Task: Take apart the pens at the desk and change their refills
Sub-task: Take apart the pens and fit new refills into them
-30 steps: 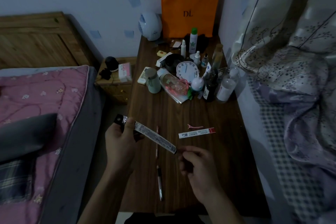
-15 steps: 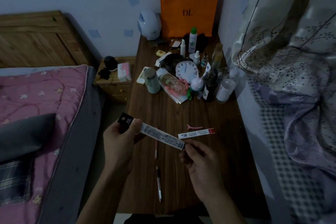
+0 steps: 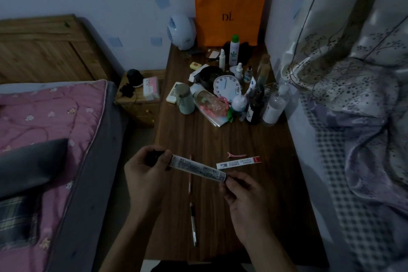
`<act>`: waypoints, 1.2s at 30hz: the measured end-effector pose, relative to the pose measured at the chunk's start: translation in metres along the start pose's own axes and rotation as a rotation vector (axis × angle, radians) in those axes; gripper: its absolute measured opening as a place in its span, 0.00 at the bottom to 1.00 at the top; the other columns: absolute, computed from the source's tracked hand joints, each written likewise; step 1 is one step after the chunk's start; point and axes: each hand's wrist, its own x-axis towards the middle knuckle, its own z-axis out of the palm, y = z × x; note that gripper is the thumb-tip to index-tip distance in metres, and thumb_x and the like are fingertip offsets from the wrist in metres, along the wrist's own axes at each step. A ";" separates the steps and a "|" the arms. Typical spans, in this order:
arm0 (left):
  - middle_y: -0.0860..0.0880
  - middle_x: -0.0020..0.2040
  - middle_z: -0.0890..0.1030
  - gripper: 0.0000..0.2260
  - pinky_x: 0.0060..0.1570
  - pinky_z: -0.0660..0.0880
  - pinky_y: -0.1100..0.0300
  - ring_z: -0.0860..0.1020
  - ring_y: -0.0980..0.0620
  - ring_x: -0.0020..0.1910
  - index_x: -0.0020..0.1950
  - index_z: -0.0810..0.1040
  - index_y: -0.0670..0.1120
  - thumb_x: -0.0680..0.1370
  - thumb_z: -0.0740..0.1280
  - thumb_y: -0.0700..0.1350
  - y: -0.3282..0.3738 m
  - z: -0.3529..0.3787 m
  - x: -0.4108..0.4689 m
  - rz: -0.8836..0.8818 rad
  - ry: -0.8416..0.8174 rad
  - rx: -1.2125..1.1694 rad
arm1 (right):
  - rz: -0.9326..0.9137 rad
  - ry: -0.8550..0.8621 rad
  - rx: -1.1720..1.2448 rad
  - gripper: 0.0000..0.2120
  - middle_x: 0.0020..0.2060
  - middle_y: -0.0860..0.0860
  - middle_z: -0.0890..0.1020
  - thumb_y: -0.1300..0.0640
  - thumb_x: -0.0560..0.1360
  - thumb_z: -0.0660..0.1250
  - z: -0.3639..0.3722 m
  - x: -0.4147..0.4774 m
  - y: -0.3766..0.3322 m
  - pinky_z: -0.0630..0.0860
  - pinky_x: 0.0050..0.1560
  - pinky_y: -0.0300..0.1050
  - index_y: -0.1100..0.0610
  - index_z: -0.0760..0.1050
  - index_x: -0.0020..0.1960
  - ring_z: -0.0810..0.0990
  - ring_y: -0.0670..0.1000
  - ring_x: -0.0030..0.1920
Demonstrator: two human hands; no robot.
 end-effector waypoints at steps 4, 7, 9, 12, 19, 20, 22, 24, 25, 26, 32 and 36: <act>0.58 0.43 0.82 0.10 0.32 0.77 0.71 0.82 0.59 0.41 0.42 0.80 0.60 0.75 0.69 0.43 -0.001 -0.001 0.005 0.033 -0.057 0.112 | 0.020 -0.016 0.045 0.06 0.49 0.62 0.85 0.70 0.73 0.70 -0.004 0.002 0.000 0.82 0.42 0.43 0.62 0.83 0.45 0.86 0.56 0.47; 0.58 0.43 0.83 0.08 0.32 0.78 0.70 0.83 0.60 0.42 0.42 0.80 0.59 0.74 0.71 0.43 -0.002 -0.004 0.007 0.022 -0.064 0.119 | 0.030 -0.036 0.063 0.06 0.46 0.59 0.86 0.70 0.71 0.71 -0.005 0.001 0.000 0.82 0.41 0.42 0.60 0.83 0.42 0.86 0.56 0.46; 0.58 0.43 0.83 0.10 0.32 0.77 0.71 0.83 0.59 0.41 0.41 0.81 0.58 0.74 0.72 0.41 -0.002 -0.004 0.007 0.034 -0.041 0.116 | 0.027 -0.043 0.039 0.07 0.44 0.58 0.86 0.70 0.71 0.71 -0.005 0.001 0.000 0.82 0.41 0.42 0.60 0.84 0.41 0.87 0.55 0.45; 0.58 0.43 0.83 0.11 0.33 0.77 0.72 0.83 0.59 0.42 0.41 0.81 0.59 0.74 0.72 0.40 0.000 -0.001 0.004 0.048 -0.003 0.096 | 0.019 -0.028 0.004 0.06 0.44 0.58 0.87 0.69 0.71 0.71 -0.006 0.000 0.001 0.82 0.41 0.41 0.60 0.84 0.41 0.87 0.55 0.45; 0.58 0.44 0.83 0.11 0.36 0.79 0.70 0.83 0.59 0.43 0.42 0.80 0.60 0.74 0.70 0.42 0.012 0.002 -0.002 0.116 -0.041 0.144 | 0.113 0.018 -0.039 0.08 0.48 0.60 0.86 0.67 0.72 0.72 -0.010 0.010 0.007 0.83 0.46 0.46 0.64 0.83 0.51 0.87 0.58 0.50; 0.58 0.42 0.83 0.11 0.37 0.78 0.72 0.83 0.61 0.43 0.42 0.79 0.60 0.73 0.70 0.42 0.015 0.004 -0.002 0.161 -0.047 0.191 | 0.161 0.015 -0.028 0.10 0.48 0.61 0.87 0.66 0.70 0.72 -0.010 0.011 0.009 0.84 0.47 0.47 0.64 0.83 0.52 0.87 0.58 0.51; 0.58 0.40 0.82 0.12 0.37 0.75 0.76 0.81 0.65 0.44 0.44 0.78 0.59 0.72 0.70 0.40 0.018 0.007 -0.001 0.233 -0.081 0.323 | 0.243 0.008 -0.004 0.13 0.48 0.61 0.87 0.64 0.65 0.73 -0.011 0.014 0.013 0.84 0.43 0.45 0.64 0.84 0.49 0.87 0.57 0.49; 0.60 0.43 0.80 0.12 0.34 0.74 0.76 0.80 0.65 0.45 0.47 0.78 0.56 0.74 0.70 0.38 0.018 0.009 0.000 0.229 -0.134 0.413 | 0.295 -0.007 0.011 0.10 0.46 0.61 0.87 0.64 0.63 0.73 -0.012 0.015 0.017 0.84 0.39 0.43 0.64 0.86 0.44 0.88 0.56 0.46; 0.60 0.44 0.80 0.12 0.32 0.74 0.75 0.80 0.64 0.45 0.48 0.77 0.56 0.75 0.69 0.38 0.017 0.010 0.000 0.219 -0.162 0.434 | 0.312 -0.010 0.018 0.08 0.46 0.61 0.87 0.64 0.63 0.73 -0.013 0.017 0.019 0.83 0.37 0.42 0.63 0.86 0.42 0.88 0.55 0.44; 0.60 0.45 0.79 0.12 0.32 0.73 0.74 0.80 0.63 0.44 0.48 0.77 0.56 0.75 0.68 0.38 0.015 0.010 0.000 0.220 -0.186 0.446 | 0.322 -0.010 0.025 0.08 0.45 0.61 0.87 0.64 0.63 0.73 -0.015 0.018 0.022 0.83 0.36 0.41 0.63 0.86 0.41 0.88 0.55 0.43; 0.57 0.41 0.77 0.13 0.34 0.71 0.79 0.76 0.72 0.44 0.45 0.70 0.60 0.77 0.62 0.40 0.010 0.010 -0.002 0.219 -0.247 0.449 | 0.310 -0.012 -0.011 0.07 0.44 0.60 0.88 0.64 0.63 0.73 -0.018 0.020 0.027 0.82 0.34 0.39 0.61 0.86 0.41 0.88 0.53 0.42; 0.55 0.39 0.79 0.08 0.32 0.73 0.76 0.79 0.68 0.41 0.44 0.71 0.60 0.78 0.65 0.46 0.006 0.013 0.001 0.185 -0.238 0.401 | 0.248 0.015 -0.092 0.07 0.41 0.56 0.88 0.66 0.71 0.72 -0.018 0.018 0.025 0.82 0.35 0.40 0.57 0.87 0.39 0.88 0.52 0.40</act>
